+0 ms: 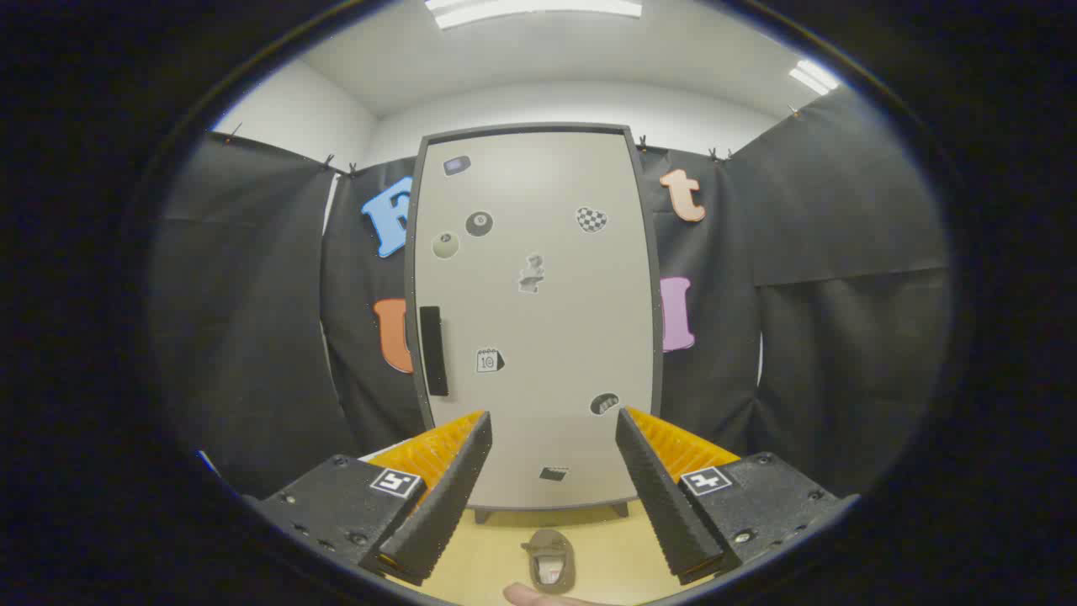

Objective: Open the shoe cabinet door, grab the shoes and put them into the shoe cabinet, then close the shoe cabinet door.

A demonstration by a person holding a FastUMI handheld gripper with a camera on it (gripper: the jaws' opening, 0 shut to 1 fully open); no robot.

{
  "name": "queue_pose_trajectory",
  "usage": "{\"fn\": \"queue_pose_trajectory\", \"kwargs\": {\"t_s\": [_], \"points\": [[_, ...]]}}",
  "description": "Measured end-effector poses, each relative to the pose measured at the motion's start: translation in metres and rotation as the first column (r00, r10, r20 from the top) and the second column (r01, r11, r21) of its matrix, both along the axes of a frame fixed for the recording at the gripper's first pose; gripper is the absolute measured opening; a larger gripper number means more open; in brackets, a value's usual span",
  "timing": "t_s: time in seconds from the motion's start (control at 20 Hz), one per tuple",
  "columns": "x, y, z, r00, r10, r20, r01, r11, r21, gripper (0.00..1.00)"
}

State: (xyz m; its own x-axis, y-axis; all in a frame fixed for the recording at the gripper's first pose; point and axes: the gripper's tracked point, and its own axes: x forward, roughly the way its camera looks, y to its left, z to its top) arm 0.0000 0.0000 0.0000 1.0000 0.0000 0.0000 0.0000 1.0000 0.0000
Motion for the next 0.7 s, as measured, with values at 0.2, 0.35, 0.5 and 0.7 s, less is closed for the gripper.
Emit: {"fn": "queue_pose_trajectory", "kwargs": {"t_s": [0.2,0.35,0.5,0.7], "points": [[-0.001,0.004,0.004,1.000,0.010,0.011,-0.010,1.000,-0.009,0.97],[-0.002,0.010,0.004,0.999,0.026,0.023,-0.025,1.000,-0.013,0.97],[0.001,0.011,0.001,0.999,0.030,0.021,-0.029,0.999,-0.015,0.97],[0.010,0.019,-0.003,0.999,0.039,0.016,-0.039,0.999,-0.015,0.97]]}}
